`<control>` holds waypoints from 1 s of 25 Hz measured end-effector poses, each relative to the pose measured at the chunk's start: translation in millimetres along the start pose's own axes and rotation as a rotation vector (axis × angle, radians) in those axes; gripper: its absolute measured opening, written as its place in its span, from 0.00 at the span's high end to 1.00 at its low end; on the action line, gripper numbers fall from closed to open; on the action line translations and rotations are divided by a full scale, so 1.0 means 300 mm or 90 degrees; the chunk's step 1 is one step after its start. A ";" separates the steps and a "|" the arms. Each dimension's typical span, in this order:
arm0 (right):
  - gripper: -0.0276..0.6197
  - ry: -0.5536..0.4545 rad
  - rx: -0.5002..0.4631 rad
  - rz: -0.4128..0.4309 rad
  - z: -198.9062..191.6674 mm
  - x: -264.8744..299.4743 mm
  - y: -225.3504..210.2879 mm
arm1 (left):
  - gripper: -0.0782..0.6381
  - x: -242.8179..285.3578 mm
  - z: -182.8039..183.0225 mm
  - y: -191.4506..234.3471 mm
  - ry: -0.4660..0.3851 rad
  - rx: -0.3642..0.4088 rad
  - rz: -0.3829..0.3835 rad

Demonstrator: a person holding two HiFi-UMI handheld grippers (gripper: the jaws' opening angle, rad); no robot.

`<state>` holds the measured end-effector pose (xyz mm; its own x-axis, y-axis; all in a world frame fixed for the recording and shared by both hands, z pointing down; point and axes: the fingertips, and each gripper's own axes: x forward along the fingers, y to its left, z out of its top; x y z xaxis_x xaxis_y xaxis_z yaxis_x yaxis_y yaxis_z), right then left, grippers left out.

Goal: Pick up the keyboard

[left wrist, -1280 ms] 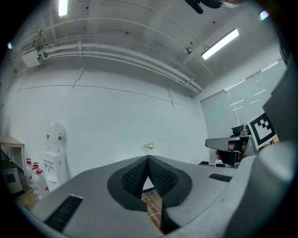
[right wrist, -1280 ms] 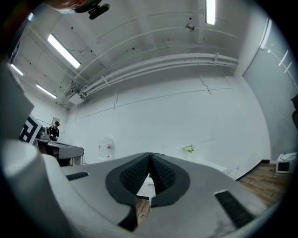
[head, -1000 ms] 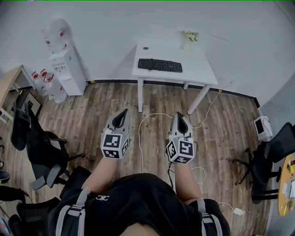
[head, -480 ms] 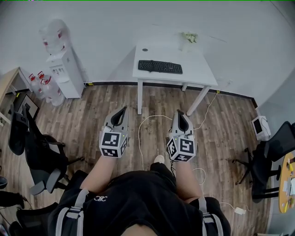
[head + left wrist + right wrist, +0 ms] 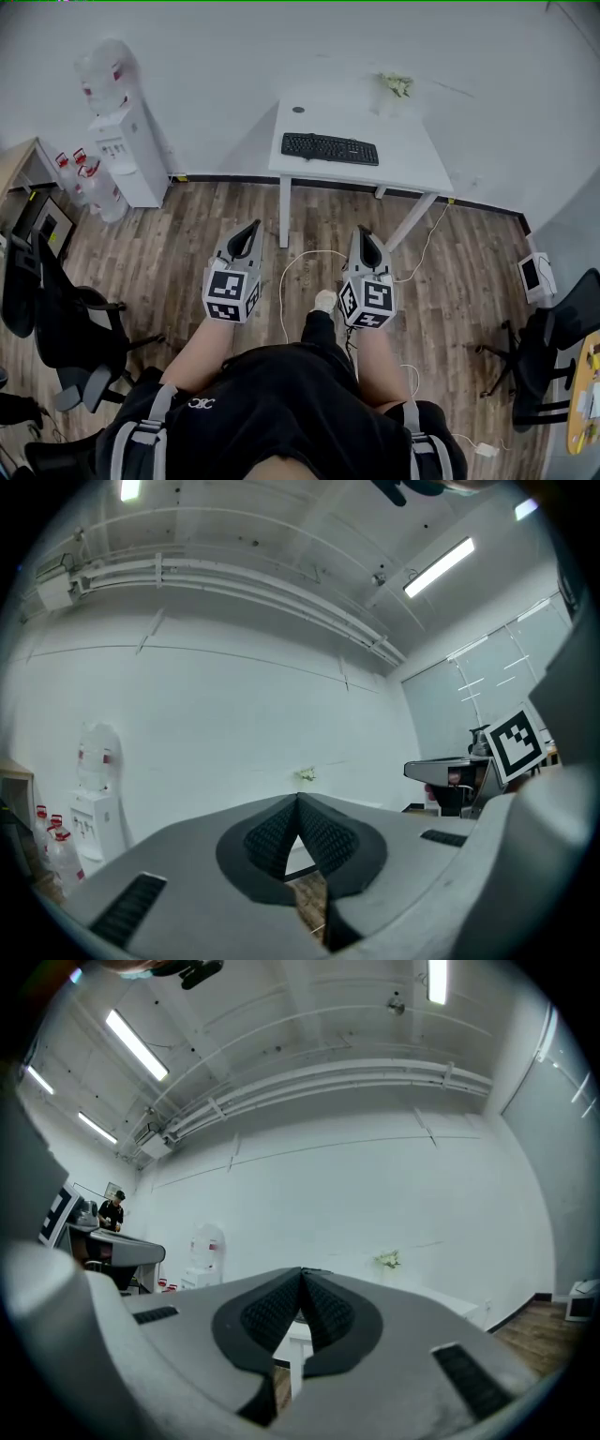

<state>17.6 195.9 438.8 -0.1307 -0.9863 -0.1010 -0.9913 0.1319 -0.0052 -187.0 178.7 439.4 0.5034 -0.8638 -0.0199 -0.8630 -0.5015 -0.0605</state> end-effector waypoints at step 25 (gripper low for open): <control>0.95 0.126 0.044 0.032 -0.290 1.344 -0.683 | 0.89 1.480 -0.189 0.297 0.099 -0.058 0.012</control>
<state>166.3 -237.3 485.7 -0.1871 -0.9778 0.0942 -0.9808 0.1806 -0.0735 -43.0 -252.3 481.8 0.4802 -0.8668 0.1346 -0.8763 -0.4809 0.0294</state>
